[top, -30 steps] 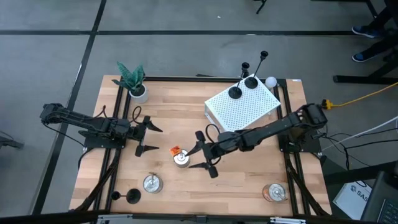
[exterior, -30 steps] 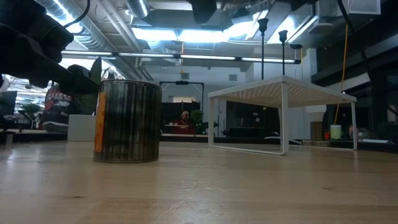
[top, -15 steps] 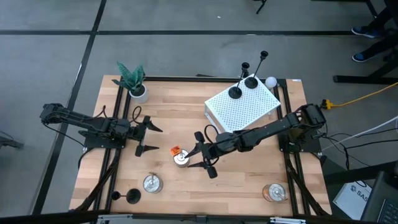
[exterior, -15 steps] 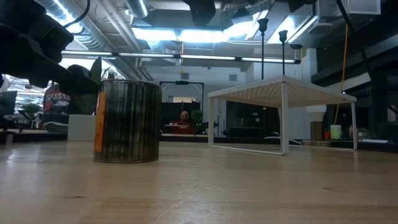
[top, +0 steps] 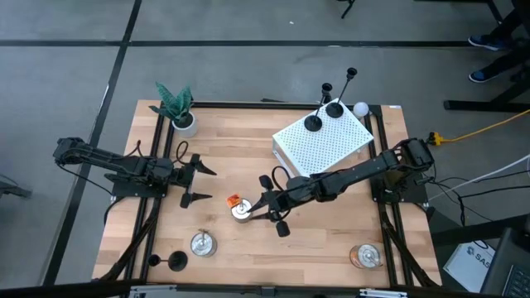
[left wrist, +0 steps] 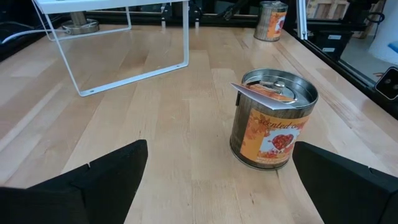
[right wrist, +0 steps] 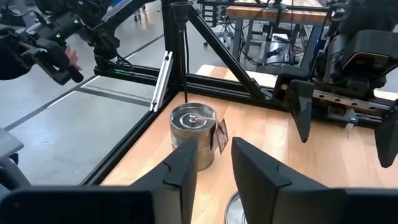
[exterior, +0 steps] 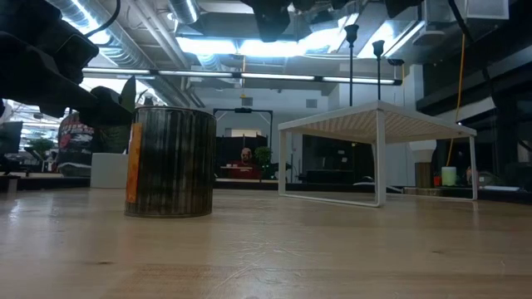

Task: Pick & Place candle stick holders
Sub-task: Put the black candle holder on the shelf aligned with the other black candle holders

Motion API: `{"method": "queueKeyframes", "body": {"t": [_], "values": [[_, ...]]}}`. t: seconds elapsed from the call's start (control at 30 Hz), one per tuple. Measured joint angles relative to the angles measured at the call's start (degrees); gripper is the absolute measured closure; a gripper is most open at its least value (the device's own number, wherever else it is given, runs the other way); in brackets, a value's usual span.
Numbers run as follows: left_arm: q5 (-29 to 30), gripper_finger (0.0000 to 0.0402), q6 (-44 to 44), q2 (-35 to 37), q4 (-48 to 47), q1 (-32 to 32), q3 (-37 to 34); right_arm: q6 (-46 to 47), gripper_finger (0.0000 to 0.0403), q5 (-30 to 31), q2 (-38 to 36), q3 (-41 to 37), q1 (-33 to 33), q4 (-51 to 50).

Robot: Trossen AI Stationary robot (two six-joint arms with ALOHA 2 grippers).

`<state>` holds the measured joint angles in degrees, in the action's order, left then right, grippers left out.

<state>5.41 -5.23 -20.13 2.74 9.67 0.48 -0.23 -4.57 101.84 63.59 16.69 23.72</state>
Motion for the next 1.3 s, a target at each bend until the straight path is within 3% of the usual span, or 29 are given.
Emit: {"method": "queueKeyframes", "body": {"t": [0.2,0.47,0.67,0.9,1.3], "values": [[-1.3,0.0001,-6.3,0.0,0.6,0.0,0.0,0.5,0.0336,0.0,0.0,0.0,-0.6,0.0],[-0.6,0.0001,-7.8,0.0,8.2,0.0,0.0,2.8,0.0396,0.0,0.0,0.0,-0.9,-0.2],[0.7,0.0001,-2.2,0.0,14.1,0.0,0.0,3.0,0.0393,0.0,0.0,0.0,-0.9,-1.3],[0.9,0.0002,-2.9,0.0,20.4,0.0,0.0,3.0,0.0399,0.0,0.0,0.0,-0.9,-1.9],[-7.9,0.0002,-4.1,0.0,27.0,0.0,0.0,2.8,0.0387,-0.1,0.0,0.0,-1.9,-2.3]]}}
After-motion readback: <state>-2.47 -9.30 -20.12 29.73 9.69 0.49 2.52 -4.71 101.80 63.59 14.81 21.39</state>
